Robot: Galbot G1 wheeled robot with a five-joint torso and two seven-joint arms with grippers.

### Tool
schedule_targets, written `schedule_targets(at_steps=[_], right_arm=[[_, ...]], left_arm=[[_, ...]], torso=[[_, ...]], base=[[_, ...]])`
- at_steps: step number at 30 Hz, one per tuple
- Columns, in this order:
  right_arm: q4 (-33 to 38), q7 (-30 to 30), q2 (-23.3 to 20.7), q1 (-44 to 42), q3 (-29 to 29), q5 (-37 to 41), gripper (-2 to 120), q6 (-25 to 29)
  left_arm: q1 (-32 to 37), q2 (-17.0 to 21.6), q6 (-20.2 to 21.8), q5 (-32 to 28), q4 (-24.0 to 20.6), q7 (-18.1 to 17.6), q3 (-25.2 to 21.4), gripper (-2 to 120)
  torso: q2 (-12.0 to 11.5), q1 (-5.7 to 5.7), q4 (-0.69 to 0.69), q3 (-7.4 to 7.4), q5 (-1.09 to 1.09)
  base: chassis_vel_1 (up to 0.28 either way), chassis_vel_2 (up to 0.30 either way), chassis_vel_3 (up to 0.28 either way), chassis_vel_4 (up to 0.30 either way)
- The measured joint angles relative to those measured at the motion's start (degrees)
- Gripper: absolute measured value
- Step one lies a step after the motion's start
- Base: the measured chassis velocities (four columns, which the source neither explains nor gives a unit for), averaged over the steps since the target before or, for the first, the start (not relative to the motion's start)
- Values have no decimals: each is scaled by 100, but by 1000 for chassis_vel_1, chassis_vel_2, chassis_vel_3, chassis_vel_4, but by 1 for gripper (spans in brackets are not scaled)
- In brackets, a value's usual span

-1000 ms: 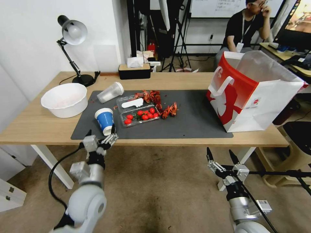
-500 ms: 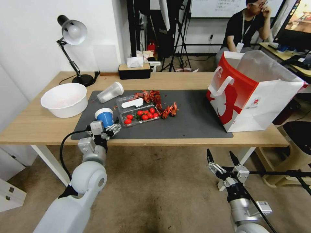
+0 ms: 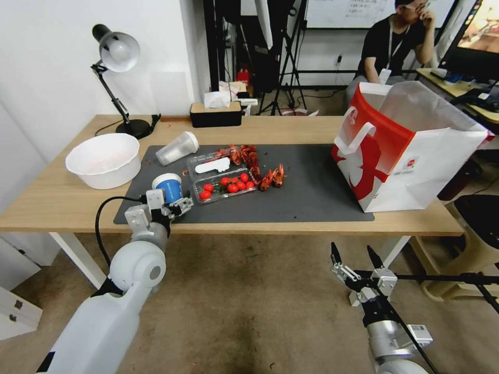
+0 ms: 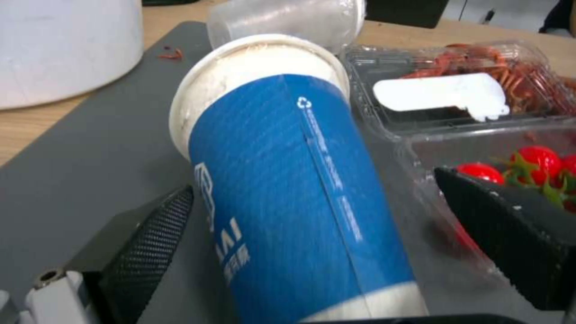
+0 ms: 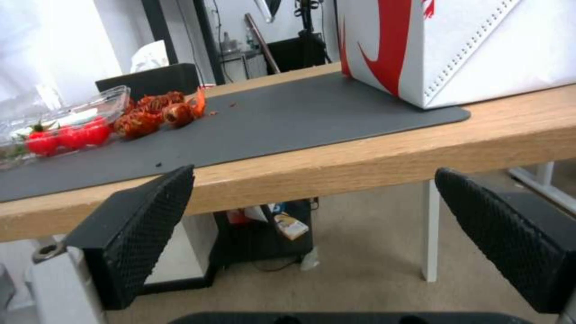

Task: Pick up the trash from the table and place it into the takeout bag.

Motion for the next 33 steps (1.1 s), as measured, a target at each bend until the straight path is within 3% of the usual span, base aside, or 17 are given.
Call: schedule_targets(at_steps=[12, 21, 28, 32, 33], right_arm=[[-13, -1, 24, -13, -4, -44, 100, 13], [-107, -1, 93, -56, -28, -122, 100, 70], [-195, -1, 158, -48, -101, -228, 100, 87], [-202, -2, 169, -47, -108, -262, 100, 88], [-201, -1, 174, -47, -108, -273, 100, 88]], left_arm=[[-206, 19, 22, -316, 138, -97, 26, 99], [-600, 40, 207, -920, 387, -483, 71, 63], [-600, 115, 95, -950, 431, -476, 52, 41], [-563, 178, -366, -887, 286, -94, 3, 30], [-558, 230, -706, -782, 199, 205, -10, 27]], torso=[[1, 0, 0, 0, 0], [0, -1, 0, 0, 0], [1, -1, 0, 0, 0], [1, -1, 0, 0, 0], [1, 0, 0, 0, 0]], base=[[0, 0, 0, 0], [0, 0, 0, 0], [0, 0, 0, 0], [0, 0, 0, 0], [0, 0, 0, 0]])
